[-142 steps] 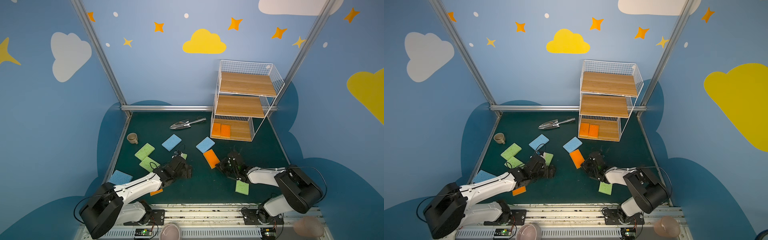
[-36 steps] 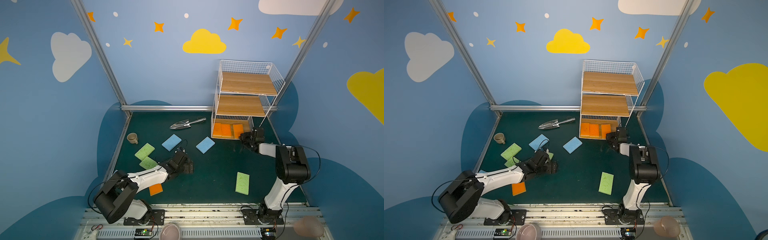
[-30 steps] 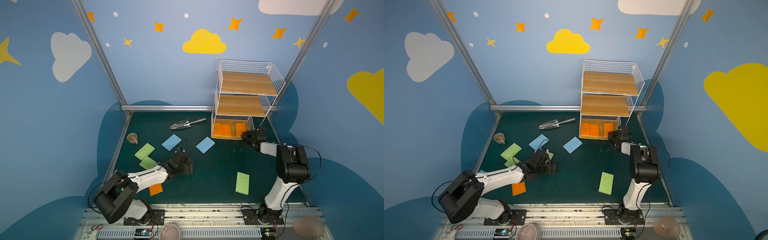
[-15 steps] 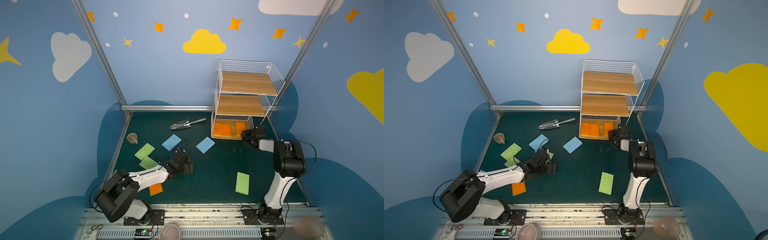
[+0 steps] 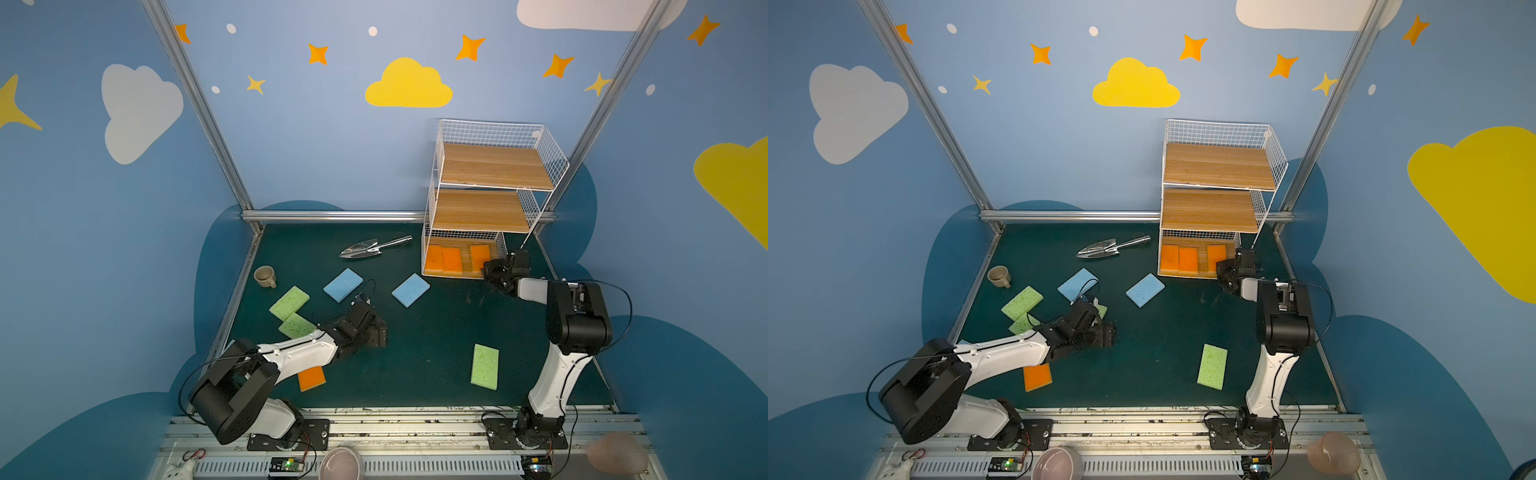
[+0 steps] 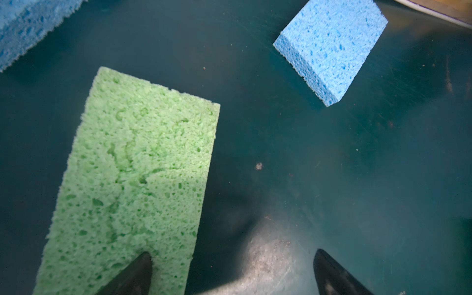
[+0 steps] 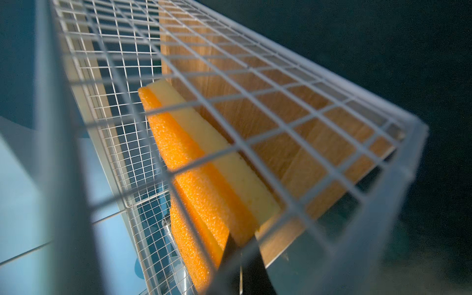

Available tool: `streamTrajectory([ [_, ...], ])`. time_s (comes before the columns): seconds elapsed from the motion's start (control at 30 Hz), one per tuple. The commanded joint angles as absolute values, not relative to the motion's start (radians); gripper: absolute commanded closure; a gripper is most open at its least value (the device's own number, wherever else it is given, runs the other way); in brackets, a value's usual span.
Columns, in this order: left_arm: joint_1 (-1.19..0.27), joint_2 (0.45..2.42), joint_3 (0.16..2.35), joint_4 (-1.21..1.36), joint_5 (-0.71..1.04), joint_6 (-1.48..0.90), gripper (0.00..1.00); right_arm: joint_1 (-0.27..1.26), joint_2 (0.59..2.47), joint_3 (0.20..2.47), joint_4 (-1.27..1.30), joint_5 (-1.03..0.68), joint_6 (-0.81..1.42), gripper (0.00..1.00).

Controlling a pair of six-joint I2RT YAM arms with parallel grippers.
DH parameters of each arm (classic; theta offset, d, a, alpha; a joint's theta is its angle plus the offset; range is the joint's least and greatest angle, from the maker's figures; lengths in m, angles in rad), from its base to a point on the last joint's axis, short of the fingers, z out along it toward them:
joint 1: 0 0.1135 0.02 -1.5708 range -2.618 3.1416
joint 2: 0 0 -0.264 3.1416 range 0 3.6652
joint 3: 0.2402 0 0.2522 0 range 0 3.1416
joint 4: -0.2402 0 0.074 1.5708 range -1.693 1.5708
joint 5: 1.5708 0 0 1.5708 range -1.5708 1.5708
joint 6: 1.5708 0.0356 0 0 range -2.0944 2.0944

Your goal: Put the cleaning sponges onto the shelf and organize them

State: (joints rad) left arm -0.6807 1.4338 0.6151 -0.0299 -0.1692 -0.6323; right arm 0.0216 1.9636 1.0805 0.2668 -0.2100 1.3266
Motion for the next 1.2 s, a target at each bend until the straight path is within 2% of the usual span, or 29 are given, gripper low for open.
streamTrajectory([
  [0.0, -0.675, 1.443, 0.615, -0.039, -0.158, -0.632, 0.03, 0.1, 1.949, 1.108, 0.282, -0.319, 1.273, 1.0],
  [0.97, -0.673, 1.368, 0.634, -0.057, -0.18, -0.621, 0.03, 0.104, 1.782, 0.959, 0.319, -0.273, 1.313, 1.0],
  [1.17, -0.652, 1.365, 0.683, 0.035, -0.189, -0.576, 0.04, 0.101, 1.763, 0.908, 0.341, -0.278, 1.325, 1.0],
])
